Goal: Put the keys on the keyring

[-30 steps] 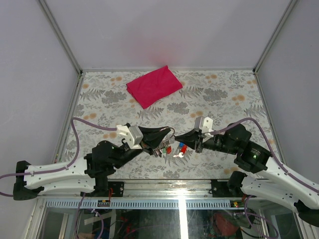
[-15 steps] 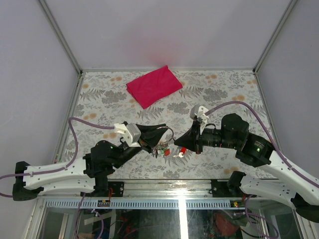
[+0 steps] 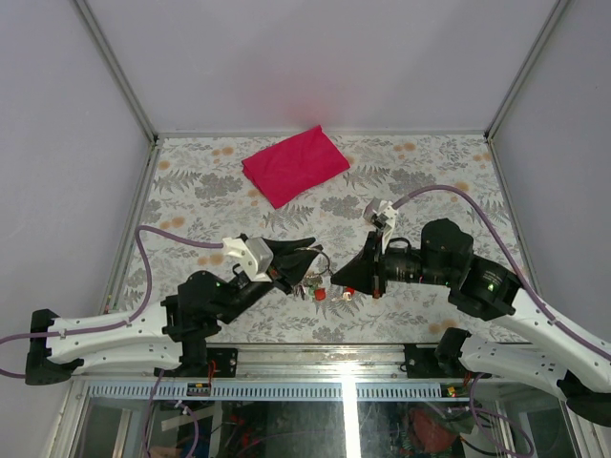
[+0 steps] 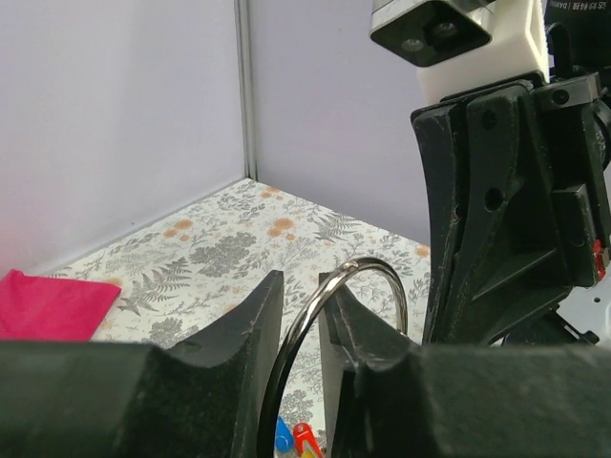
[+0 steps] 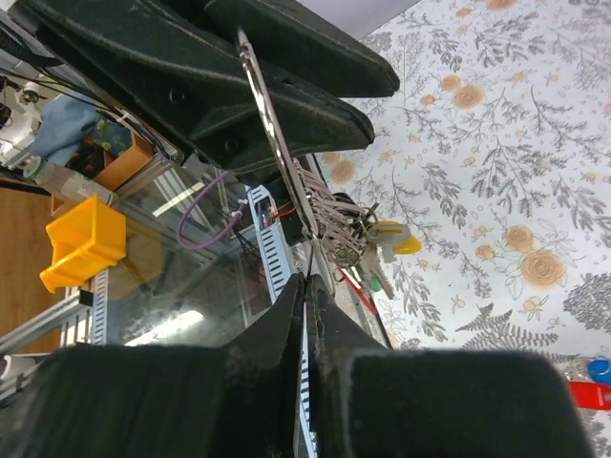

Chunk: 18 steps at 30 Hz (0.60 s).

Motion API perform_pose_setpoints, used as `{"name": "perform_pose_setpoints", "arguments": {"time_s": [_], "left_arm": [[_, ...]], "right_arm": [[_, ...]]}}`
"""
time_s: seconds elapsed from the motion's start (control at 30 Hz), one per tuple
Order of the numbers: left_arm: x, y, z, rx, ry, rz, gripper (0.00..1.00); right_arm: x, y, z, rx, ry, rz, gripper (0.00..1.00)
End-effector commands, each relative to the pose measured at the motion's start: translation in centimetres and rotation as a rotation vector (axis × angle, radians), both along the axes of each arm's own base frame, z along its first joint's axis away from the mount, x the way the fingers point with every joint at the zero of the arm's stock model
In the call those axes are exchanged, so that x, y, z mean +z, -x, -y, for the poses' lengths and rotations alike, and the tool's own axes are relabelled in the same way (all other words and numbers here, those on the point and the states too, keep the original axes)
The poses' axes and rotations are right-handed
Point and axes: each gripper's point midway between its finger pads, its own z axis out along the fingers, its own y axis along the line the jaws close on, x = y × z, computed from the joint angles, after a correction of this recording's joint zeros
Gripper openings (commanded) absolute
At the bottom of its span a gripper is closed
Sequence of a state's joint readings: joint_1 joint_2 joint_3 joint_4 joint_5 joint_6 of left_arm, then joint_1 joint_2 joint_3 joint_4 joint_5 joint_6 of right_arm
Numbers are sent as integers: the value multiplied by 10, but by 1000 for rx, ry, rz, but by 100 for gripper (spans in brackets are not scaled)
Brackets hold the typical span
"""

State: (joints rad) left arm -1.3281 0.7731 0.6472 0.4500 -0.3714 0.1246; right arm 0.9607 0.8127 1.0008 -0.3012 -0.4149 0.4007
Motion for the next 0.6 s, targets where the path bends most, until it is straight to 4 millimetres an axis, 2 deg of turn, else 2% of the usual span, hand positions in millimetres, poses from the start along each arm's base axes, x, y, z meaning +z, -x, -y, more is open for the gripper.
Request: {"name": "perform_pose_setpoints", "arguments": {"time_s": [0.0,0.27,0.57], "left_arm": [[0,-1,-5,13,29,-23,24],[-4,-3,-6,28,19,-30,31],[-6,-6,-13,56,-8,-29,46]], "right_arm": [[21,2,-5,-1,-105,-23,0],[9,-3,-10,-50,-136,-123,0],[-4,-10,-11,-133,-165,-256,0]]}}
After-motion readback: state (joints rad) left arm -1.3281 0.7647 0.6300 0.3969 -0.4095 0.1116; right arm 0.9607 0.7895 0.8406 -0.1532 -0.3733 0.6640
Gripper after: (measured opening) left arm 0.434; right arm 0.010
